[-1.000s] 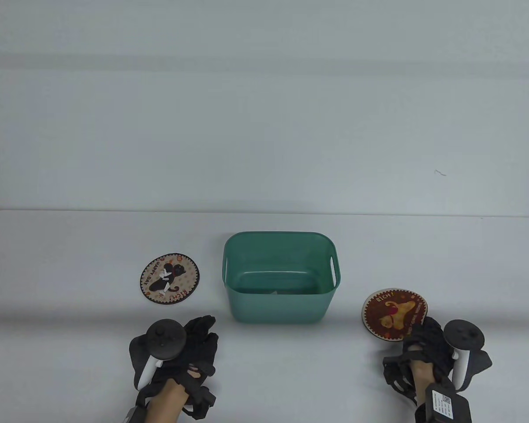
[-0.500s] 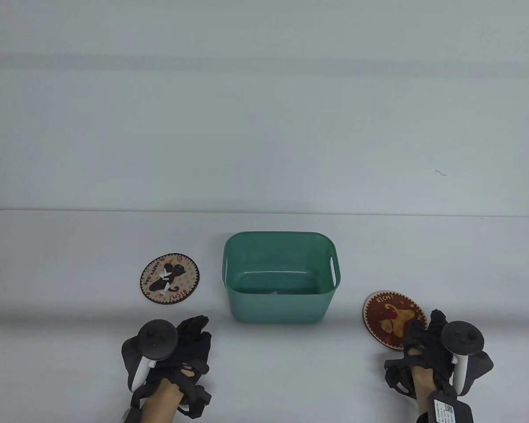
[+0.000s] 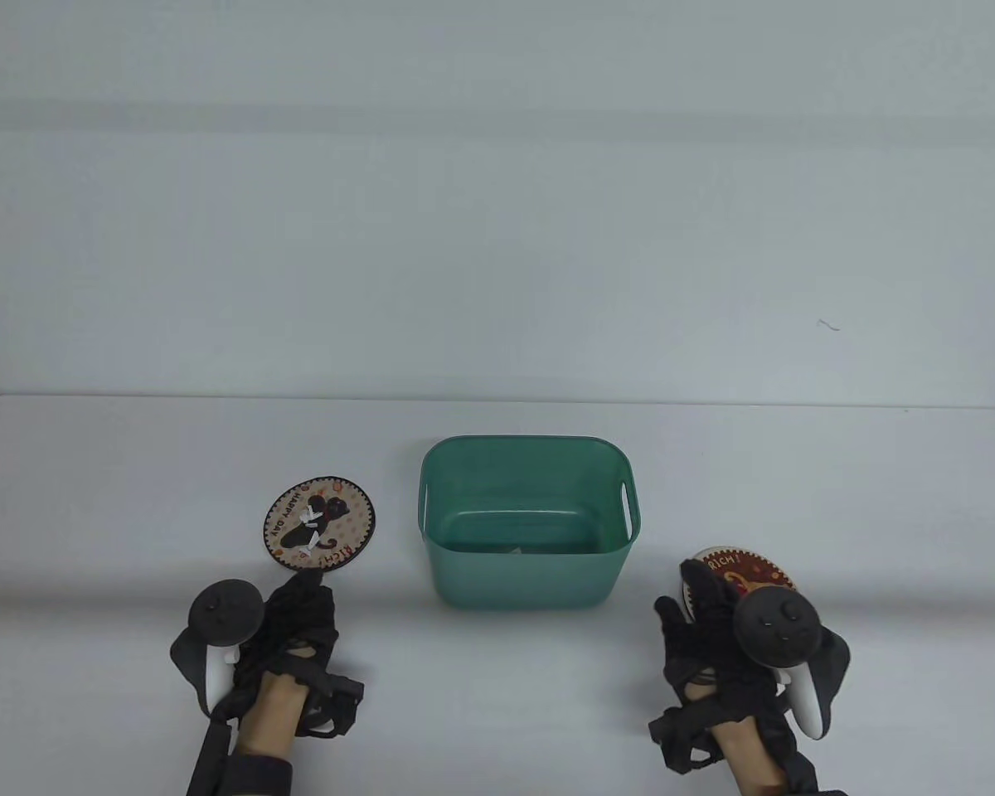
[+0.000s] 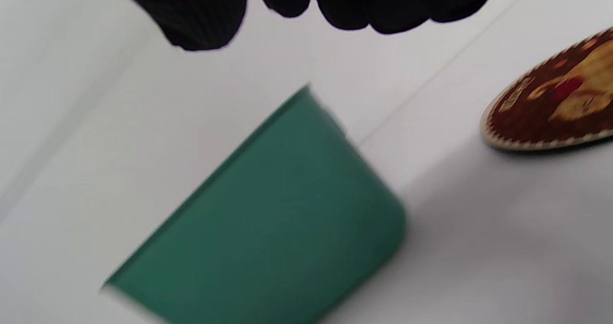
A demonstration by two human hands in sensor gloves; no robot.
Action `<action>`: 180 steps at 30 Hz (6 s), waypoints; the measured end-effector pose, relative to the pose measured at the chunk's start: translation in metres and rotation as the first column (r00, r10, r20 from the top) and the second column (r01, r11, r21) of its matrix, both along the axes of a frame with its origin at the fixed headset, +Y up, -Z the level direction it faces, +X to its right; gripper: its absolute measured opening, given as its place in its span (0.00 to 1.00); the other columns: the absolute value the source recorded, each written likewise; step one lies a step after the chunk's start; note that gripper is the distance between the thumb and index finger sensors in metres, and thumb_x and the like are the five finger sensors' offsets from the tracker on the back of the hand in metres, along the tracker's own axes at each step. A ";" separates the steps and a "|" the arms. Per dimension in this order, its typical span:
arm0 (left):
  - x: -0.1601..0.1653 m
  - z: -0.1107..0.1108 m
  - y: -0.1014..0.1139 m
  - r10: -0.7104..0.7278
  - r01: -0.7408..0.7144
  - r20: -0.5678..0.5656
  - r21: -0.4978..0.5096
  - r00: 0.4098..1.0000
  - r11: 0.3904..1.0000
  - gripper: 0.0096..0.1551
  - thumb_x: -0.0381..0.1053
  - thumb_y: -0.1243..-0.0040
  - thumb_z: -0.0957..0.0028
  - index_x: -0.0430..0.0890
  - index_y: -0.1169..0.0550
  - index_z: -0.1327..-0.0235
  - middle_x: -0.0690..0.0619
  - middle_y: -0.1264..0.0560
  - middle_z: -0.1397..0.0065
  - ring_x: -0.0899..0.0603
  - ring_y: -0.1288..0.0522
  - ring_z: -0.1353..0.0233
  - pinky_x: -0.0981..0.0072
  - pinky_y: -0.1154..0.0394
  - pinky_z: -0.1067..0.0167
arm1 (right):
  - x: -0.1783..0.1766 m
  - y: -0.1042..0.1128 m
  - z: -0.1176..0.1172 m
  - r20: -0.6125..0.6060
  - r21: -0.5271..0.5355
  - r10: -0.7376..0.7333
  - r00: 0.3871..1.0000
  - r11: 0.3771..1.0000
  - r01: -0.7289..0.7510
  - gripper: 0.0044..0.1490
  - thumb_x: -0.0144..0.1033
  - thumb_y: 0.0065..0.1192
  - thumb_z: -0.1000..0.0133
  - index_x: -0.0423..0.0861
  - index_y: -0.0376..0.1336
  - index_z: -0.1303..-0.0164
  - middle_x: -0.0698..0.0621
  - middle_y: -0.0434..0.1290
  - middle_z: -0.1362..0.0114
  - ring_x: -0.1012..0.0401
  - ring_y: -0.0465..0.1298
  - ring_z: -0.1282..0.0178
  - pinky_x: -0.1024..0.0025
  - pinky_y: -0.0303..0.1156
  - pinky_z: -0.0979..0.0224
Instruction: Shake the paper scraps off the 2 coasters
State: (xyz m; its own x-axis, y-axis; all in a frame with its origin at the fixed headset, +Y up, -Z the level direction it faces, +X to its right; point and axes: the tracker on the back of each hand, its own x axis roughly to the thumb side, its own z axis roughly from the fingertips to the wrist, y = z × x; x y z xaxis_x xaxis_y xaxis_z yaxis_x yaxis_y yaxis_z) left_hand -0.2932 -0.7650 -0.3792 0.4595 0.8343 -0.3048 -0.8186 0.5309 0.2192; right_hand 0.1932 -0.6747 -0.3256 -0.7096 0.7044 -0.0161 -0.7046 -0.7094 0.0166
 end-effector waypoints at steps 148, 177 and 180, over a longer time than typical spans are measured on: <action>0.161 -0.101 0.123 0.124 -0.171 0.442 0.068 0.888 0.983 0.23 0.44 0.41 0.48 0.46 0.29 0.40 0.41 0.27 0.38 0.34 0.20 0.46 0.53 0.20 0.52 | -0.033 0.055 -0.148 -0.041 0.092 -0.026 0.999 0.995 0.030 0.28 0.34 0.67 0.51 0.54 0.61 0.41 0.49 0.67 0.32 0.52 0.67 0.37 0.54 0.62 0.36; 0.176 -0.097 0.161 -0.221 0.138 0.258 0.305 0.941 0.942 0.22 0.43 0.39 0.52 0.41 0.28 0.45 0.40 0.23 0.45 0.35 0.16 0.54 0.55 0.17 0.60 | 0.068 -0.026 -0.014 0.045 0.093 0.045 0.998 0.994 -0.049 0.32 0.37 0.63 0.49 0.51 0.55 0.35 0.46 0.64 0.30 0.50 0.65 0.35 0.54 0.61 0.35; 0.179 -0.100 0.164 -0.257 0.253 0.507 0.080 0.823 0.964 0.22 0.45 0.43 0.45 0.44 0.33 0.40 0.42 0.28 0.39 0.37 0.19 0.48 0.57 0.19 0.53 | 0.068 -0.026 -0.014 0.033 0.089 0.056 0.998 0.994 -0.059 0.32 0.38 0.63 0.49 0.51 0.55 0.35 0.46 0.64 0.30 0.50 0.65 0.35 0.54 0.61 0.35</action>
State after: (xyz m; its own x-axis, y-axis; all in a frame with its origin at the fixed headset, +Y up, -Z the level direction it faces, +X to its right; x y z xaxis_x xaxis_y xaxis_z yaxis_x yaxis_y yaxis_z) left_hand -0.1137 -0.6015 -0.4795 0.7441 0.6670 0.0376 -0.6508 0.7364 -0.1846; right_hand 0.2614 -0.7008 -0.3396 -0.7491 0.6620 0.0235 -0.6618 -0.7464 -0.0699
